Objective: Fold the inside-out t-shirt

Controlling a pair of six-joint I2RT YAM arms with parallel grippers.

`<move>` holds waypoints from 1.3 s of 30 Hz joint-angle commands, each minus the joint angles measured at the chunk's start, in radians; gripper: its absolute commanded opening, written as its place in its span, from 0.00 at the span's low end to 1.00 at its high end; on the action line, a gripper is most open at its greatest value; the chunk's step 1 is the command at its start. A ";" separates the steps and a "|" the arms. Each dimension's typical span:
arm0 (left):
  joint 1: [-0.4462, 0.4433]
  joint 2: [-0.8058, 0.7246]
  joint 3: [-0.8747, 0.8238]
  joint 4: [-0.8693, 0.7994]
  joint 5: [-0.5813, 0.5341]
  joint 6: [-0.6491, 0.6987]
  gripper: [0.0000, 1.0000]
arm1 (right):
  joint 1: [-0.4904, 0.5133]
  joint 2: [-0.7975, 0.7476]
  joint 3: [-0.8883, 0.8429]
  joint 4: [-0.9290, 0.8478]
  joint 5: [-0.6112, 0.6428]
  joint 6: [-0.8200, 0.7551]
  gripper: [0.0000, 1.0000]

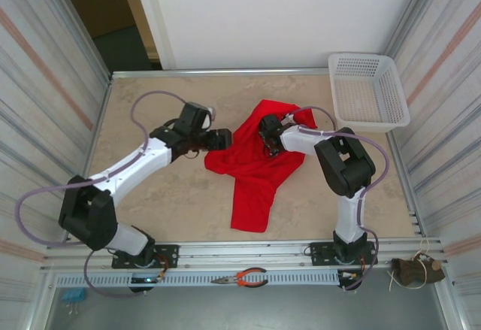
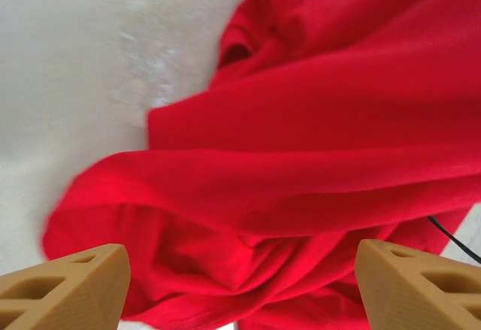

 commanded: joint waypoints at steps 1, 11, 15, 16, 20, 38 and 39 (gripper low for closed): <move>-0.044 0.052 -0.028 0.086 -0.042 0.003 0.81 | -0.006 0.016 -0.042 -0.104 -0.076 0.025 0.71; -0.113 0.285 0.064 0.191 -0.194 0.033 0.90 | -0.001 0.010 -0.044 -0.125 -0.088 0.027 0.71; -0.106 0.400 0.181 0.159 -0.206 0.046 0.89 | 0.006 0.011 -0.033 -0.136 -0.090 0.028 0.71; -0.104 0.428 0.203 0.154 -0.207 0.046 0.87 | 0.008 0.010 -0.032 -0.140 -0.091 0.030 0.71; -0.084 0.475 0.293 0.097 -0.216 0.057 0.08 | 0.009 0.005 -0.037 -0.159 -0.077 0.036 0.71; -0.031 -0.043 0.028 -0.001 -0.296 0.053 0.00 | -0.044 -0.098 -0.182 -0.123 -0.060 0.040 0.74; -0.031 -0.050 0.007 0.010 -0.291 0.055 0.00 | -0.046 -0.100 -0.187 -0.097 -0.074 0.021 0.74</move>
